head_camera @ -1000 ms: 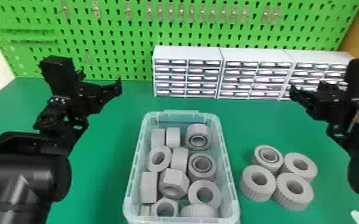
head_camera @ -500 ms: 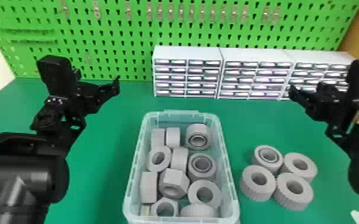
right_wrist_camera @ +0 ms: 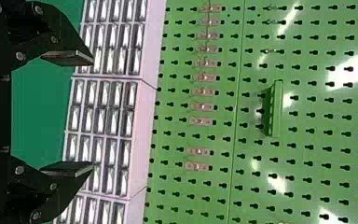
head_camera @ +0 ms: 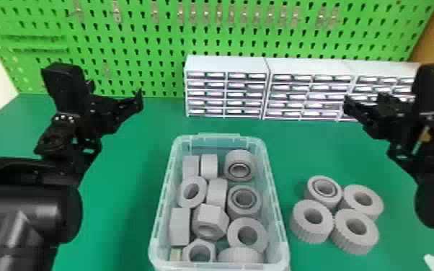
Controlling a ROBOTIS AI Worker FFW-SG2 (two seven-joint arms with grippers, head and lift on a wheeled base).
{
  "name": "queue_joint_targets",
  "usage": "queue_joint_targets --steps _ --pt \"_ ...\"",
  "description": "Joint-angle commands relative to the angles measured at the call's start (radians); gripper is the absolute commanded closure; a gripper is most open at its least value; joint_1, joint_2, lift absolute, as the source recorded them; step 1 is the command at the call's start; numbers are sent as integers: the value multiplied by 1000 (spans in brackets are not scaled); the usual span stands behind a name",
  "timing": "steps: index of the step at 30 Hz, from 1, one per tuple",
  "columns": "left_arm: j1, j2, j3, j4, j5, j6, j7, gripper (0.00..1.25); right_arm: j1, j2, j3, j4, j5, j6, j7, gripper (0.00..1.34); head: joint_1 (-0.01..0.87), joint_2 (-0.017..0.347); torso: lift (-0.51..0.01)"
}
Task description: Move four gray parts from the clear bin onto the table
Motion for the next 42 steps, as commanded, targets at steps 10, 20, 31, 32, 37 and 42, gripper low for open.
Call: queue_joint_targets --steps 10,20,31,32,37,42 --pt "18 -3 0 -18 -17 8 5 136 9 9 13 6 -35 5 0 470 686 26 -50" --pt "17 -1 -17 -42 -61 8 12 131 12 9 40 15 -35 5 0 473 686 26 -50" --pt "14 -3 -18 -61 -24 -14 41 137 16 9 45 24 -44 5 0 473 686 26 -50" --pt "15 -3 -17 -61 -11 -15 48 136 16 9 46 26 -44 5 0 473 686 26 -50" --pt "20 -3 -15 -61 28 -15 69 137 15 8 54 32 -47 5 0 473 686 26 -50" --pt "23 -3 -18 -61 26 -21 67 137 13 8 59 37 -48 5 0 475 686 26 -50"
